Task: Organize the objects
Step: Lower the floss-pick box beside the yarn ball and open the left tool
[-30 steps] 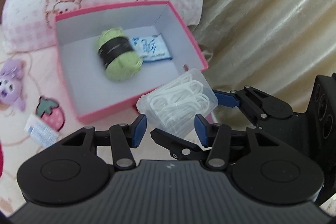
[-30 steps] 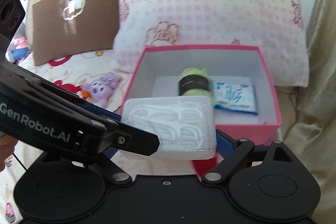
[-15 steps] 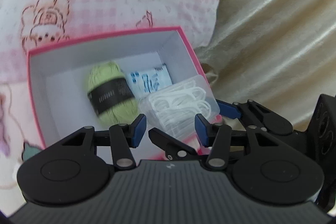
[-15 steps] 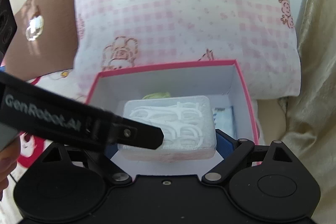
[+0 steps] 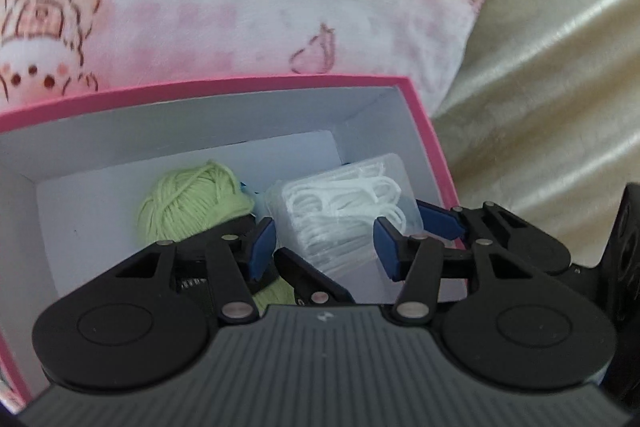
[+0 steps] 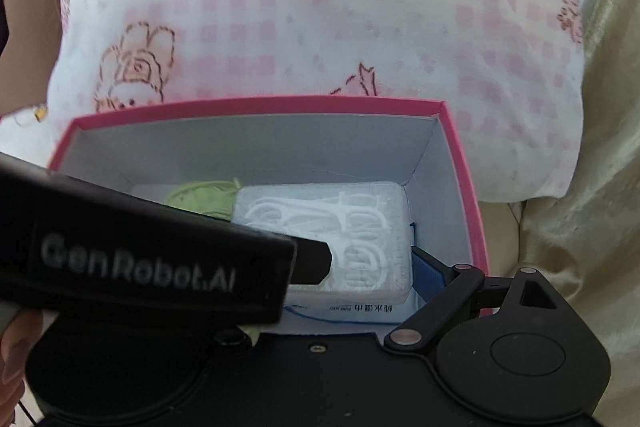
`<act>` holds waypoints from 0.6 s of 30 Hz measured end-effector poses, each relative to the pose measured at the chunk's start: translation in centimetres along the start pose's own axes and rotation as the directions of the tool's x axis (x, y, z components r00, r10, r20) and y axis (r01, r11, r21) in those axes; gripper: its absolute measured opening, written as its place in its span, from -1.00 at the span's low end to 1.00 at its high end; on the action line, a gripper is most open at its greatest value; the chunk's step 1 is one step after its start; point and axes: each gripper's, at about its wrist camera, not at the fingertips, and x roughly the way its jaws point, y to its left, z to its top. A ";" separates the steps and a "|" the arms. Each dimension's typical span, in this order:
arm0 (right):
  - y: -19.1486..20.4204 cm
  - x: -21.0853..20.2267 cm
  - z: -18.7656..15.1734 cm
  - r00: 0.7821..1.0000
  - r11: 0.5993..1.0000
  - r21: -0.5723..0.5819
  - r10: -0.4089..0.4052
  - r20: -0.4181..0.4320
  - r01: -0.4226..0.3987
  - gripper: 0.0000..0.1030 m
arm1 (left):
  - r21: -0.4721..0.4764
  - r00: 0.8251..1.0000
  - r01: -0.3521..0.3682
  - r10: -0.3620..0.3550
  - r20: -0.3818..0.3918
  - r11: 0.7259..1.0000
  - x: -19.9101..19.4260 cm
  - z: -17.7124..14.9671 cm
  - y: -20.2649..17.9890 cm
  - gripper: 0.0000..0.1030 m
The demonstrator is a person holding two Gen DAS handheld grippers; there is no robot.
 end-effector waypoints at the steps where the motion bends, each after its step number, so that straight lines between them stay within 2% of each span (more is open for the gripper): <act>1: 0.1 0.3 0.1 1.000 1.000 -0.013 0.005 -0.010 -0.005 0.83 | -0.012 1.000 0.001 -0.001 -0.001 1.000 0.2 0.1 0.3 -0.04; 5: 0.1 0.9 0.5 0.997 0.984 -0.168 0.045 -0.059 -0.054 0.85 | 0.016 0.999 -0.011 0.012 -0.036 1.000 0.3 0.1 0.6 -0.11; 7: -0.2 1.2 0.6 0.994 0.975 -0.208 0.062 -0.086 -0.079 0.86 | 0.020 0.999 -0.011 0.012 -0.035 1.000 0.2 0.1 0.7 -0.14; 12: 0.0 1.2 0.3 0.996 0.957 -0.287 0.017 -0.085 -0.041 0.84 | 0.010 0.999 -0.007 0.007 -0.043 1.000 0.9 0.1 0.7 -0.22; 18: 0.7 1.7 -0.2 0.996 0.941 -0.340 -0.037 -0.087 0.005 0.84 | -0.028 0.999 -0.011 0.010 -0.049 1.000 1.7 -0.1 1.0 -0.22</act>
